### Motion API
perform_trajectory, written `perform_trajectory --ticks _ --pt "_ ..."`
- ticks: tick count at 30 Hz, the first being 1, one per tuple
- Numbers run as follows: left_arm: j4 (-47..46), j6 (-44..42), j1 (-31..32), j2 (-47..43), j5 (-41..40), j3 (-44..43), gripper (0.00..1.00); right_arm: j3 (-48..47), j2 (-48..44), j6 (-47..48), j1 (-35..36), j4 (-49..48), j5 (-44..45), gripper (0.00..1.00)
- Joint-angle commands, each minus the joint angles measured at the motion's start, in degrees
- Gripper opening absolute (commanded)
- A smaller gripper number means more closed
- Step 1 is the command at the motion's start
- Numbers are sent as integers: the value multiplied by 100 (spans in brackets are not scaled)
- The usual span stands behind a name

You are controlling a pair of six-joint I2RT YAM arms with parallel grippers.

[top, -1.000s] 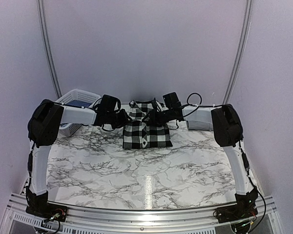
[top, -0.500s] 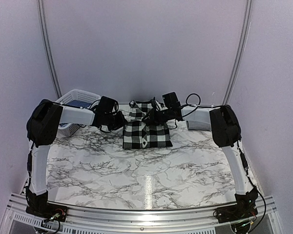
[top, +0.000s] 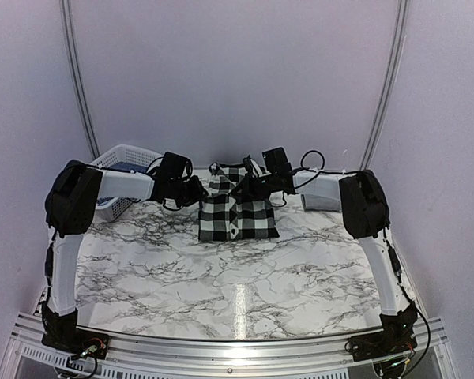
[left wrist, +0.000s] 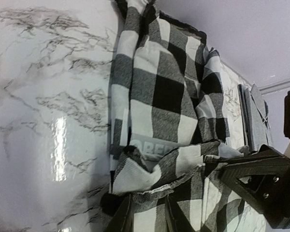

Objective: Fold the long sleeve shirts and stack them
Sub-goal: Smooth out the 2/3-rectangle-folded shirt at the center of the board.

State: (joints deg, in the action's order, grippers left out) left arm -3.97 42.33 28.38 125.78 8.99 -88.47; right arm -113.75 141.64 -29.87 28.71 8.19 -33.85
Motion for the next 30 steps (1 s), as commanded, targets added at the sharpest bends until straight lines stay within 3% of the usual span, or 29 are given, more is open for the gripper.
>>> perform_trajectory --ticks 1,7,13,16,24,30 --pt "66 -106 -34 430 220 -454 22 160 -428 474 31 234 861 0" --pt "115 -49 -35 854 312 -870 20 215 -416 706 -5 456 1393 0" --pt "222 -112 -43 826 340 -1093 20 -14 -179 873 -35 504 1260 1" --pt "320 -203 -65 677 316 -1179 22 -172 -233 935 -73 645 1212 6" --pt "388 -256 -96 75 283 -894 26 200 -1052 1271 -214 857 1433 33" --pt "328 -227 -66 -559 396 -148 26 1239 -1665 1375 -388 585 1229 28"
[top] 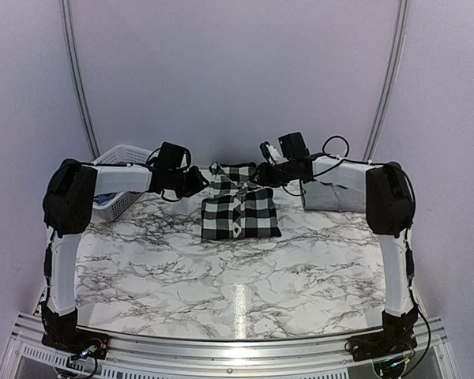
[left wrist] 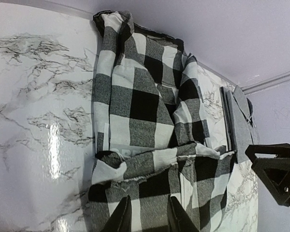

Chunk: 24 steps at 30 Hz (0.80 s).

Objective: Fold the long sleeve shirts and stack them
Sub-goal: Smooth out the 2/3-rectangle-folded shirt at the center of the board.

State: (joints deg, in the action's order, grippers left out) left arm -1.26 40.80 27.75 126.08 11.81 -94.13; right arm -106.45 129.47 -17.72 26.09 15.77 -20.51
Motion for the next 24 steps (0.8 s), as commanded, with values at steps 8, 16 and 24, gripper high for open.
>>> perform_trajectory --ticks 8,16,24 --pt "-138 9 98 -1101 324 1314 26 901 -114 190 -379 -709 -890 20" --pt "-368 92 328 -1326 478 2124 25 544 695 67 -681 -719 -961 19" --pt "-621 256 398 -1585 462 2793 27 685 270 13 -675 -619 -838 23"
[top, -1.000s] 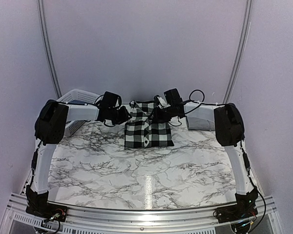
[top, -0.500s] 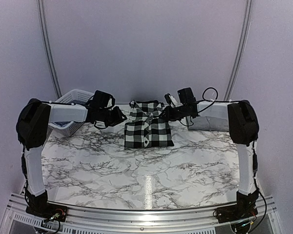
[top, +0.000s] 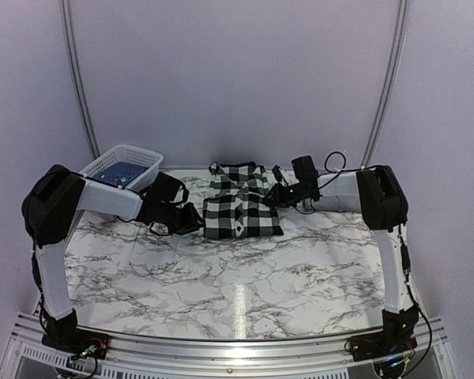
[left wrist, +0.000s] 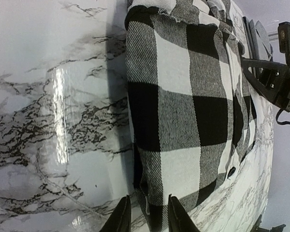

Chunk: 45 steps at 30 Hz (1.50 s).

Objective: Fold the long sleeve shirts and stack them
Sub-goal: Smooth out the 2/3-rectangle-folded shirt at the center of the board, then pick up the 2/3-rectangle-folded shirt from the center of the board.

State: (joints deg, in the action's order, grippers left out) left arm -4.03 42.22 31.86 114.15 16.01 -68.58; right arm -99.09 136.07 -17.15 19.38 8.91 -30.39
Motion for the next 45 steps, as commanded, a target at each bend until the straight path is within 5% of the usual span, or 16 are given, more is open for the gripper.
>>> perform_trajectory --ticks 1,9,29,45 --pt "-374 127 -13 -435 43 274 27 -37 -502 -41 -1 112 197 23" --pt "-619 280 36 -571 265 600 30 675 -1540 -5 62 341 692 35" --pt "-660 425 183 -308 254 732 31 3528 -2854 -303 414 -469 860 37" --pt "-634 502 232 -16 208 619 31 3863 -2665 -589 551 -847 880 36"
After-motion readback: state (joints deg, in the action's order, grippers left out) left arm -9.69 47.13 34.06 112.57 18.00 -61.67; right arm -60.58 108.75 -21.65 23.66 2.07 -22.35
